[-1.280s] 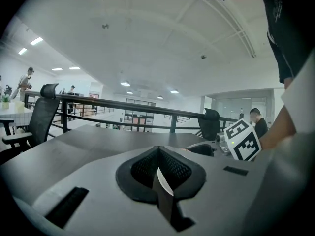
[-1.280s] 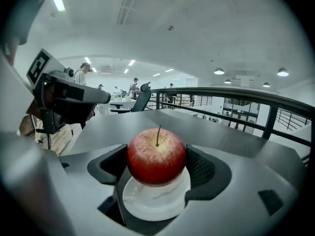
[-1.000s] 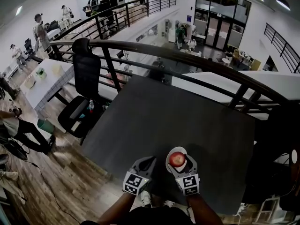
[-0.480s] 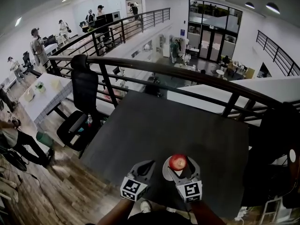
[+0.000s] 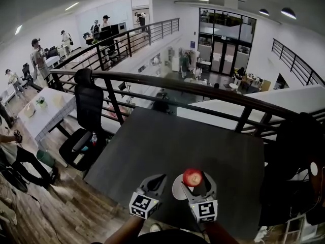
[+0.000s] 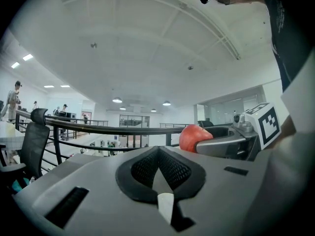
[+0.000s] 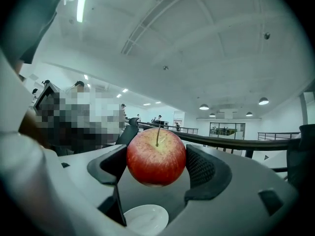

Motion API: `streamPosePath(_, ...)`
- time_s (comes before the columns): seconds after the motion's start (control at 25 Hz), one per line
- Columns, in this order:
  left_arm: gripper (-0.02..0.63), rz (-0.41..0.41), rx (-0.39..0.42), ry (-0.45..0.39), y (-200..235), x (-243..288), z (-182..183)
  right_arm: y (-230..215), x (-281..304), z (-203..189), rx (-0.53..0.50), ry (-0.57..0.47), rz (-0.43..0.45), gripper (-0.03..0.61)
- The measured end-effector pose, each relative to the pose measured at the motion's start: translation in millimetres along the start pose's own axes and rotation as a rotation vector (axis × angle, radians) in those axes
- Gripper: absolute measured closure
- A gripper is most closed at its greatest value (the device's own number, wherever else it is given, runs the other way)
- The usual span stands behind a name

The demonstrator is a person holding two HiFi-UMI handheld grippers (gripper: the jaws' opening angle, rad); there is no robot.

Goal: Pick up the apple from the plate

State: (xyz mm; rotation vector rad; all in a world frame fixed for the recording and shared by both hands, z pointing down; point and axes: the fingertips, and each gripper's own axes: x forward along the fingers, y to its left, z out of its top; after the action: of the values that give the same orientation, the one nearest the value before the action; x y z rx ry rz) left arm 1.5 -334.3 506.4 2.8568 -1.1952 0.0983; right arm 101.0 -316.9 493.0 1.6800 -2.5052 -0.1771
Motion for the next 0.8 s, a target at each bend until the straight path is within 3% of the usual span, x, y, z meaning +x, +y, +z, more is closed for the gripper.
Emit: streamPosePath(0.8, 0.594, 0.014, 0.002, 0.005, -15, 2, -4, -6, -13, 1, 0.000, 0.005, -0.016, 0.202)
